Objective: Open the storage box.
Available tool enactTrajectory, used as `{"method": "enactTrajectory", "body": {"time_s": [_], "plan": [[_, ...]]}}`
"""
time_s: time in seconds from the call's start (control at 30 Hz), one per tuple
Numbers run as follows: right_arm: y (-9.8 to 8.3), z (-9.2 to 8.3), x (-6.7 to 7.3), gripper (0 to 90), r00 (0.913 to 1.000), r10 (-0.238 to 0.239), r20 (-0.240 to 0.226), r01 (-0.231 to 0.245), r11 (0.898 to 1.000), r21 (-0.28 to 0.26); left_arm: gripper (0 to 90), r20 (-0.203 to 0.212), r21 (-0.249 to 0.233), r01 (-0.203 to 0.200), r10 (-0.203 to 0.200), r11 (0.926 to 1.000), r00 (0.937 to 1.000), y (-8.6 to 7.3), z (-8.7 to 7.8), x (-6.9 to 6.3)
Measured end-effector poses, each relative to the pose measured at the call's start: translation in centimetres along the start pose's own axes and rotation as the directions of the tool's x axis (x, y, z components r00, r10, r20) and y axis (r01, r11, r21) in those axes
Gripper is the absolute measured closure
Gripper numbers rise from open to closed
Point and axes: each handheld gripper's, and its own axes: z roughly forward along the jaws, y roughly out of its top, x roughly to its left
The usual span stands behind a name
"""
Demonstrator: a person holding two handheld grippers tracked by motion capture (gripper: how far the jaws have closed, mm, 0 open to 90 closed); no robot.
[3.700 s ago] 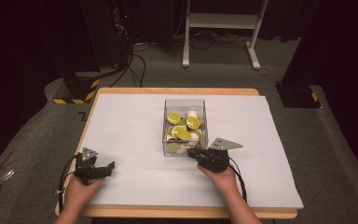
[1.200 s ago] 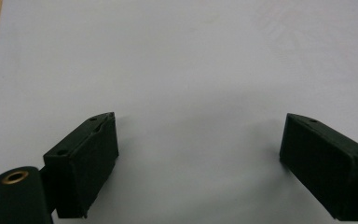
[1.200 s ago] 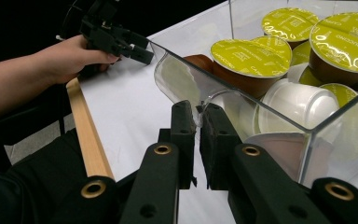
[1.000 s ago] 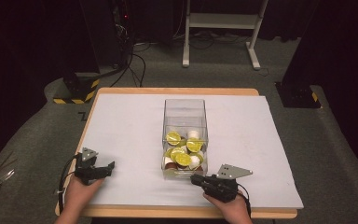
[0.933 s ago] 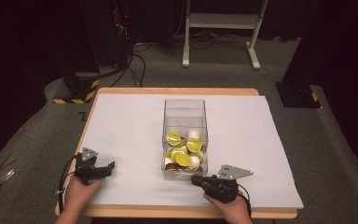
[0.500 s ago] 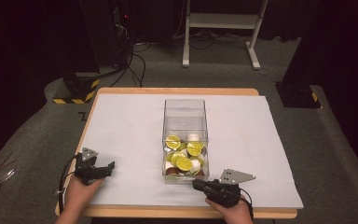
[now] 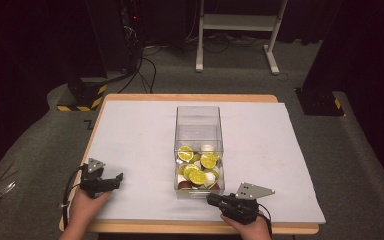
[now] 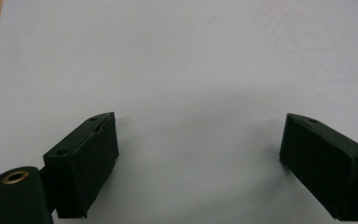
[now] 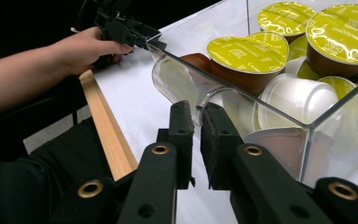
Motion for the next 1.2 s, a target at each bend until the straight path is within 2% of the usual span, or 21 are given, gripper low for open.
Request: {"method": "enactTrajectory", "body": {"time_s": [0.13, 0.67, 1.2], "plan": [[0.0, -0.1, 0.0, 78.0, 0.9999, -0.001, 0.016, 0.001, 1.0, 0.009, 11.6, 0.0, 0.0, -0.001, 0.001, 1.0, 1.0, 0.0, 0.0, 0.0], [0.8, -1.9, -0.2, 80.9, 0.9989, -0.011, 0.046, 0.014, 0.998, -0.064, 11.6, 0.0, 0.0, 0.0, 0.0, 1.0, 1.0, 0.0, 0.0, 0.0], [2.6, -3.0, -1.1, 80.3, 0.9911, -0.022, 0.132, 0.037, 0.993, -0.111, 11.6, 0.001, 0.0, 0.001, -0.001, 1.0, 1.0, 0.0, 0.0, 0.0]]}}
